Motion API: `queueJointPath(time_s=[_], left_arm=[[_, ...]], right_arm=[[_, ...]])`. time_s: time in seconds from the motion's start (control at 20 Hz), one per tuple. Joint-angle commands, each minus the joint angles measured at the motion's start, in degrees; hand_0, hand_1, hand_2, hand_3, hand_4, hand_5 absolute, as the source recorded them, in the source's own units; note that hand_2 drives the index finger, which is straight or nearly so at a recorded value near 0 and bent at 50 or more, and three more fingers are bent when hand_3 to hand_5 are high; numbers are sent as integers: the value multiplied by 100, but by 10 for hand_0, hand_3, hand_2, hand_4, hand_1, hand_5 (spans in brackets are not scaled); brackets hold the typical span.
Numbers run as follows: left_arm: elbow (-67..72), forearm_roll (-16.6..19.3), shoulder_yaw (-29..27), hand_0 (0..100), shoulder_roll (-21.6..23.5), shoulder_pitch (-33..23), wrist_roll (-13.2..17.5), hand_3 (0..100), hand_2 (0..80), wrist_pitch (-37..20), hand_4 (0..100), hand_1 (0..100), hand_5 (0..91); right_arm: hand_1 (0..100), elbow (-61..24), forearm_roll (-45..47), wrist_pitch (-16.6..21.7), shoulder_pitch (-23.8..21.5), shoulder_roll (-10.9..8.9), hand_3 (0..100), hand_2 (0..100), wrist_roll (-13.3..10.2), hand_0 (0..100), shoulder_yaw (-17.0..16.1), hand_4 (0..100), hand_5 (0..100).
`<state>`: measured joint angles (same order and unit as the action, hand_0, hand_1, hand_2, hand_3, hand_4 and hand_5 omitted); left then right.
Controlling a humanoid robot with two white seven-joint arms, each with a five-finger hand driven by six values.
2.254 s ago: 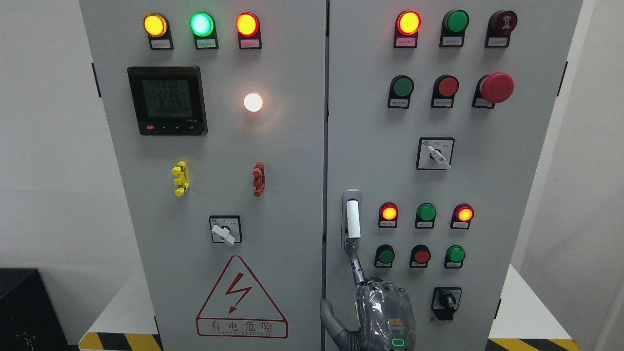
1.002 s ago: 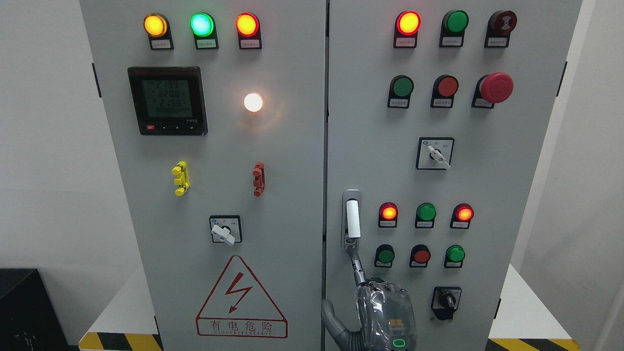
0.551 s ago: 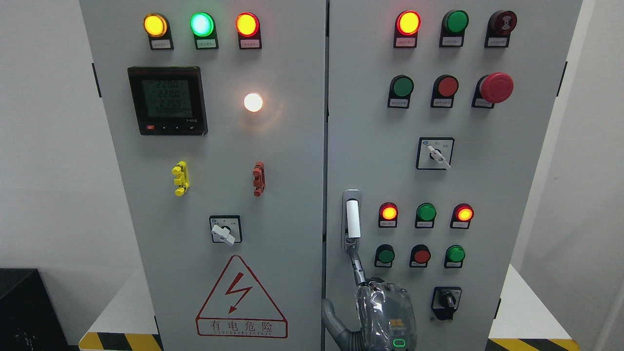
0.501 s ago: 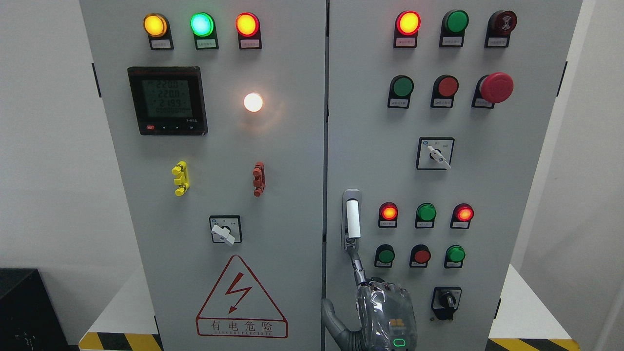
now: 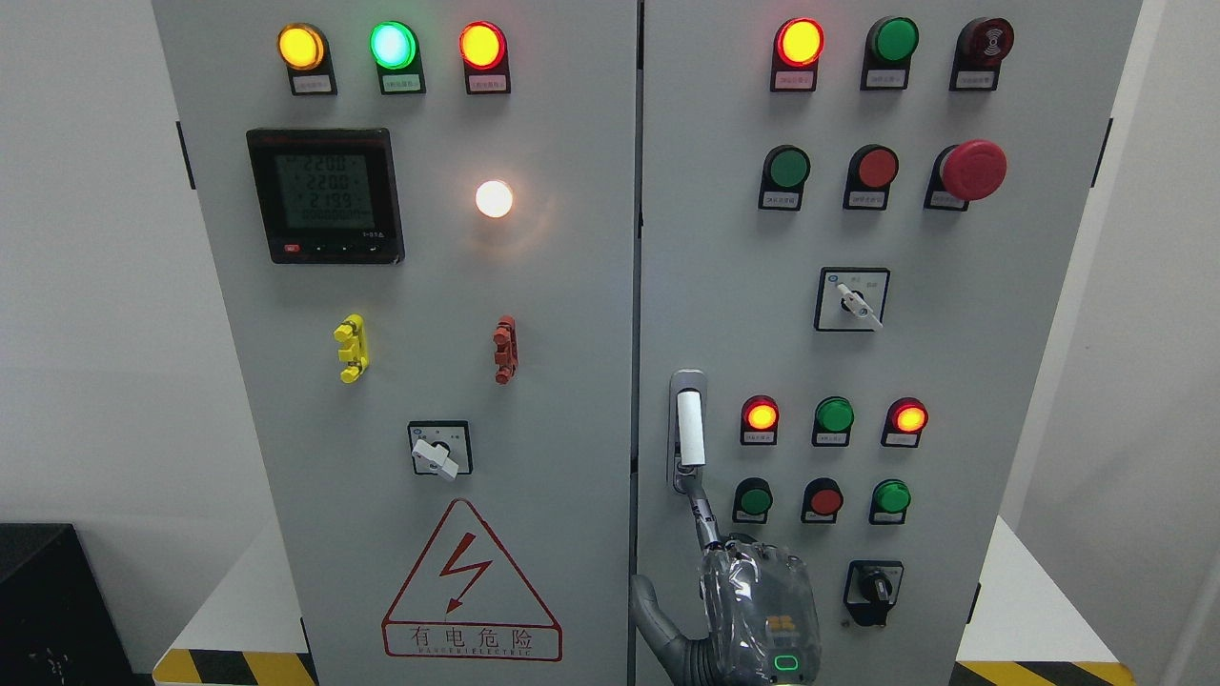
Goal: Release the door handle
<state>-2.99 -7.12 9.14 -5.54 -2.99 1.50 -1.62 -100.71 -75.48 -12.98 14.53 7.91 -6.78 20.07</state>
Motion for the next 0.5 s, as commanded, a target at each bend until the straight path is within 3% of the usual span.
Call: queueJointPath(time_s=[0.0, 0.1, 0.25, 0.45], left_arm=[[0, 0, 0, 0, 0, 0, -1, 102, 45, 3, 0, 0, 0], [0, 0, 0, 0, 0, 0, -1, 101, 45, 4, 0, 0, 0], [0, 0, 0, 0, 0, 0, -1, 100, 46, -5, 0, 0, 0], [0, 0, 0, 0, 0, 0, -1, 100, 45, 3, 1, 0, 0]], right_arm=[[260, -186, 7, 23, -30, 0, 859, 17, -16, 351, 14, 799, 765], [260, -195, 16, 32, -30, 0, 859, 26, -25, 352, 14, 799, 764], [260, -239, 25, 50, -30, 0, 858, 116, -34, 356, 6, 798, 764], [295, -362, 43, 67, -30, 9, 856, 301, -8, 397, -12, 797, 761]])
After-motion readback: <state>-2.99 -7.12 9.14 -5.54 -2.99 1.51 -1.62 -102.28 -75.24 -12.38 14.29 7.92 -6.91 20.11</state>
